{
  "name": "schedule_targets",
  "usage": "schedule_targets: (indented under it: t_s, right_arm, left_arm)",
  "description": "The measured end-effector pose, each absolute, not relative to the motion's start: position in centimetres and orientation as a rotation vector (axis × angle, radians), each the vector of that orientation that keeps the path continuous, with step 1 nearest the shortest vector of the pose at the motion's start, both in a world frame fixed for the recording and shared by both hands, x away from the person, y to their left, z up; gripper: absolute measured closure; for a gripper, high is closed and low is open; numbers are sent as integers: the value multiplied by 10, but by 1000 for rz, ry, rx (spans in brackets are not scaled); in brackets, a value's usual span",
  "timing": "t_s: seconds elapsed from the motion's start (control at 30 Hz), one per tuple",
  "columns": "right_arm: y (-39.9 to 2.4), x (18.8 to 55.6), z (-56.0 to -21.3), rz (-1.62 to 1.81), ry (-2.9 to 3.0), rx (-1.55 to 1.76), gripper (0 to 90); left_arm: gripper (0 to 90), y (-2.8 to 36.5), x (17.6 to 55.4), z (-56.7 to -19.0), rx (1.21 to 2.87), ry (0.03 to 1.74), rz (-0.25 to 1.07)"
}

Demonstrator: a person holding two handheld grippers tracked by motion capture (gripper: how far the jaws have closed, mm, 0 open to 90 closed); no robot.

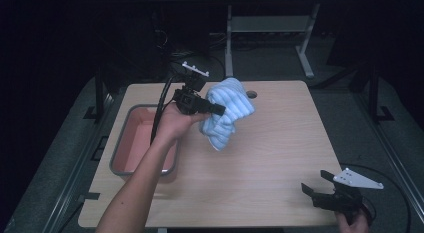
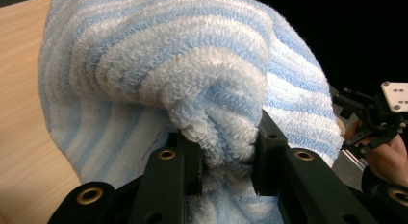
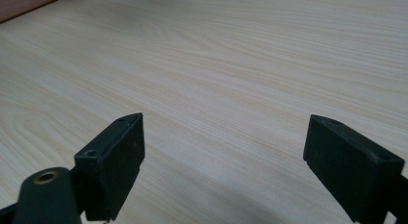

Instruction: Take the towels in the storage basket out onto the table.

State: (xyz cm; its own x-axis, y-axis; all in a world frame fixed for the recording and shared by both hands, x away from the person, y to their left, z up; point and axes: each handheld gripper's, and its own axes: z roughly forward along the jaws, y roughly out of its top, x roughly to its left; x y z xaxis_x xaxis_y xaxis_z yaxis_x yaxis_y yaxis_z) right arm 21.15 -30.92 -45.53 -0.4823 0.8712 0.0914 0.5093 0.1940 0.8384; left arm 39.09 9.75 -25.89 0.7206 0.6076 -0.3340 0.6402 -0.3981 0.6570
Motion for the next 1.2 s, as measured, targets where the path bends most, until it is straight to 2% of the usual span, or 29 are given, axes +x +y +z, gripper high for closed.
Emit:
schedule_targets:
  t_s: [0.83, 1.2]
  right_arm:
    - [-308, 211, -453, 1225, 2062, 1286, 138]
    - [-307, 212, -453, 1227, 2070, 1281, 137]
  left_arm:
    - [703, 52, 405, -292, 2152, 930, -104]
    - [699, 29, 409, -328, 2188, 954, -145]
